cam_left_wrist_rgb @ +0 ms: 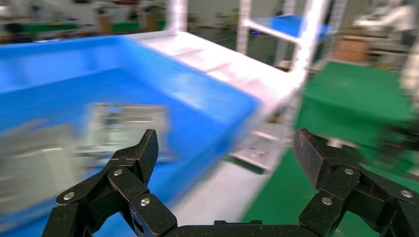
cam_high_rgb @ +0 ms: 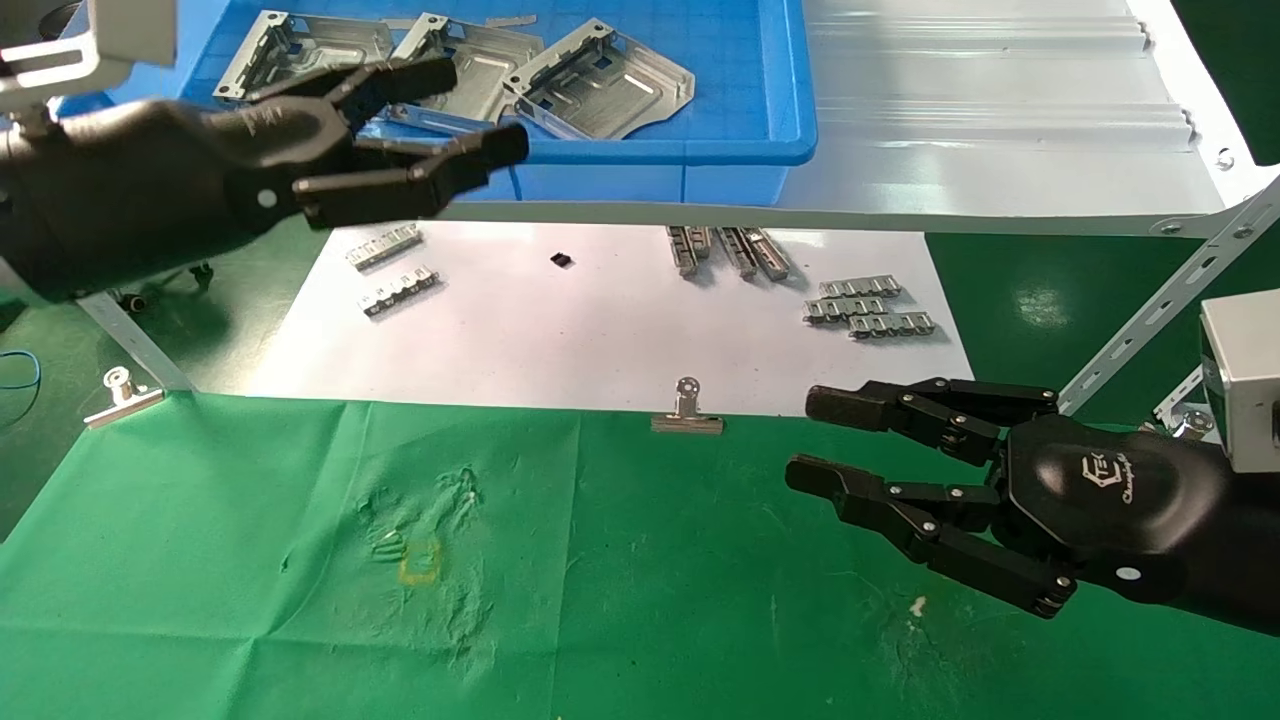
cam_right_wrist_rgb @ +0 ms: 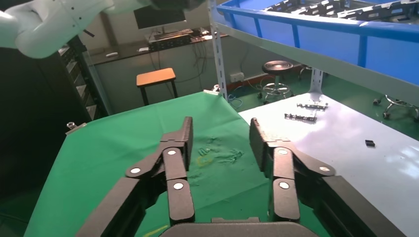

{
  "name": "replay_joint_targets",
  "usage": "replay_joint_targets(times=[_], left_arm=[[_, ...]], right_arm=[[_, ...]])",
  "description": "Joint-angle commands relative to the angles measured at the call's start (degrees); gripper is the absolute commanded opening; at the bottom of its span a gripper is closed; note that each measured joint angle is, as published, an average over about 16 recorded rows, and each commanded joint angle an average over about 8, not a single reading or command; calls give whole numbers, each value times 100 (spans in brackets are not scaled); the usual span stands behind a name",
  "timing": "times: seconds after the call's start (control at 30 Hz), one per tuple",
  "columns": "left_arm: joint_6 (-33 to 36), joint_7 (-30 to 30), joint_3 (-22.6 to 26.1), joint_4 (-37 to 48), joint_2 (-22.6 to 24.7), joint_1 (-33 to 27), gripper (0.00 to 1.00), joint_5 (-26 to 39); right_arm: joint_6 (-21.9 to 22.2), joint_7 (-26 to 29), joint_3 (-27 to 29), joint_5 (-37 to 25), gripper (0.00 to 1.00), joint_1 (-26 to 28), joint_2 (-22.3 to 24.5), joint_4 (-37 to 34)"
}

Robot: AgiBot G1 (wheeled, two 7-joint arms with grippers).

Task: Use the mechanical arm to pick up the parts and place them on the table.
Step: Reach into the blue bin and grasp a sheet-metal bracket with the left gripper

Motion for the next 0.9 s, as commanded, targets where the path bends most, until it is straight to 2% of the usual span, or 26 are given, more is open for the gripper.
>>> replay_joint_targets(times=[0.03, 0.37, 0.4, 0.47, 0.6, 0.67, 0.77, 0.9], left_arm=[[-197, -162, 67, 137, 28, -211, 100, 190], [-760, -1280, 825, 994, 358, -1439, 99, 1659], [-817, -1361, 895, 1105, 405, -1544, 94, 1805], [-930, -1508, 1024, 1330, 504, -1736, 77, 2078], [-1114, -1761, 1214, 1745, 692, -2042, 29, 2481], [-1204, -1817, 1270, 1904, 775, -2145, 10, 2613], [-1328, -1841, 1329, 2101, 888, -2239, 0, 2752], [-1485, -1792, 1383, 2345, 1031, -2314, 0, 2885]], right_arm=[[0, 0, 0, 0, 0, 0, 0, 0], [0, 0, 0, 0, 0, 0, 0, 0], [0, 0, 0, 0, 0, 0, 0, 0], [0, 0, 0, 0, 0, 0, 0, 0], [0, 0, 0, 0, 0, 0, 0, 0], [0, 0, 0, 0, 0, 0, 0, 0], [0, 0, 0, 0, 0, 0, 0, 0], [0, 0, 0, 0, 0, 0, 0, 0]])
